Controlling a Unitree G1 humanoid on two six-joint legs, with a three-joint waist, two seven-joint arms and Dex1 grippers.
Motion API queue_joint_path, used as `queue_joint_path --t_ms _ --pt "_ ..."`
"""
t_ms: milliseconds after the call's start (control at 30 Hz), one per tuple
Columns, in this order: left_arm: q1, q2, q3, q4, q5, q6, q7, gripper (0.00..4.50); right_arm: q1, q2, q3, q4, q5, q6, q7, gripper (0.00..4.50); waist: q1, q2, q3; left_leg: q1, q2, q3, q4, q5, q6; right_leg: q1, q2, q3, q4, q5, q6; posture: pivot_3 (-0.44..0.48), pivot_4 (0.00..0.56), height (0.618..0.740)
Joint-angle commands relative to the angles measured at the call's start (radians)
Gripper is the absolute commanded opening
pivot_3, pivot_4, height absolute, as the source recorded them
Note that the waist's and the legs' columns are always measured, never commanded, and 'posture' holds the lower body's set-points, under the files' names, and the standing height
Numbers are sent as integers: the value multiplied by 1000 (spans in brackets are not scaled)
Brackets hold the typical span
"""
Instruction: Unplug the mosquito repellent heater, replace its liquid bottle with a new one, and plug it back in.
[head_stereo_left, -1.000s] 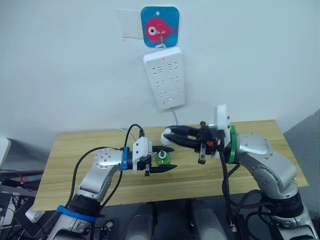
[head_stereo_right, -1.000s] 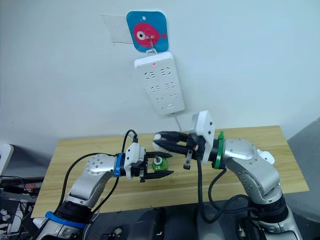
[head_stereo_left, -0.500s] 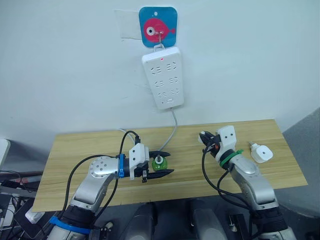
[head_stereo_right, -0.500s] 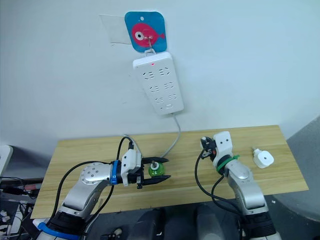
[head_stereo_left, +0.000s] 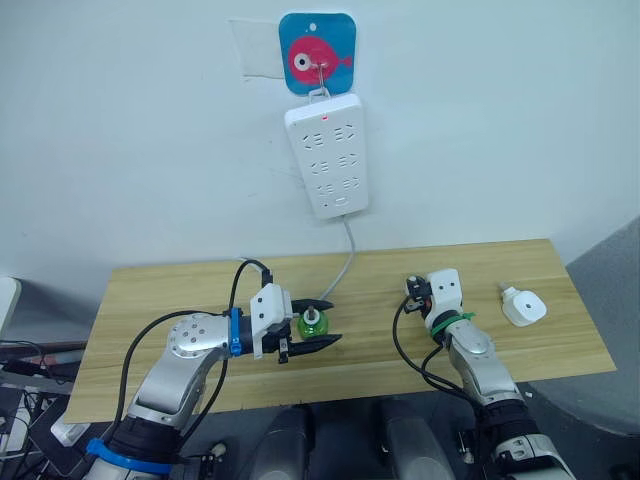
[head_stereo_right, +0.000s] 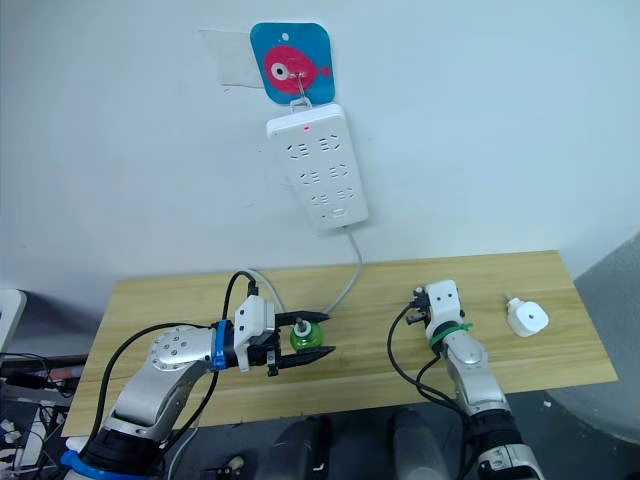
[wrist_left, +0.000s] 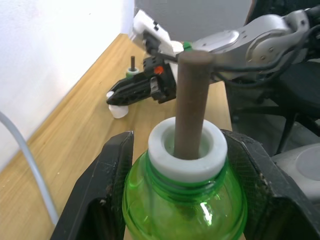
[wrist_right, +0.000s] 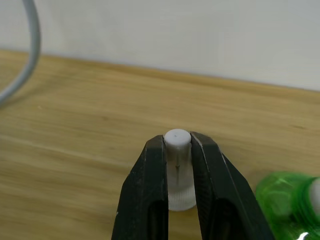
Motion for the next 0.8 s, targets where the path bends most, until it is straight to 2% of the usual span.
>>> queue_joint_path --t_ms 33,67,133,167,333,467,633,800 --pt "8 11 15 -40 -17 -6 1 2276 -3 3 -20 14 2 -38 4 321 0 0 0 0 0 0 0 0 0 0 0 0 0 0 0 23 291 740" --pt "9 12 14 -42 -18 -6 1 2276 0 4 -20 14 1 -41 6 321 0 0 0 0 0 0 0 0 0 0 0 0 0 0 0 23 291 740" --pt "10 12 12 -45 -21 -4 2 2276 6 7 -23 7 4 -41 8 1040 0 0 0 0 0 0 0 0 0 0 0 0 0 0 0 23 291 740" --pt "10 12 11 -45 -21 -4 2 2276 8 7 -24 3 5 -40 9 1225 0 0 0 0 0 0 0 0 0 0 0 0 0 0 0 23 291 740" --pt "8 10 8 -39 -21 -10 -3 2276 44 -3 -24 -59 13 -30 31 3017 1 0 0 0 0 0 0 0 0 0 0 0 0 0 0 5 281 740" --pt "3 2 2 -31 -17 -14 0 2276 126 -48 -17 -209 30 10 99 4487 1 0 0 0 0 0 0 0 0 0 0 0 0 0 0 -1 272 740" --pt "9 5 5 -34 -25 -14 -7 2276 244 -164 1 -545 88 133 236 4487 3 0 0 0 0 0 0 0 0 0 0 0 -1 0 0 -16 266 740" --pt "1 7 8 -17 -37 -31 -35 2276 263 -309 55 -854 365 402 482 4487 -2 0 0 0 1 -1 0 0 0 1 0 0 -1 0 0 -39 256 740"
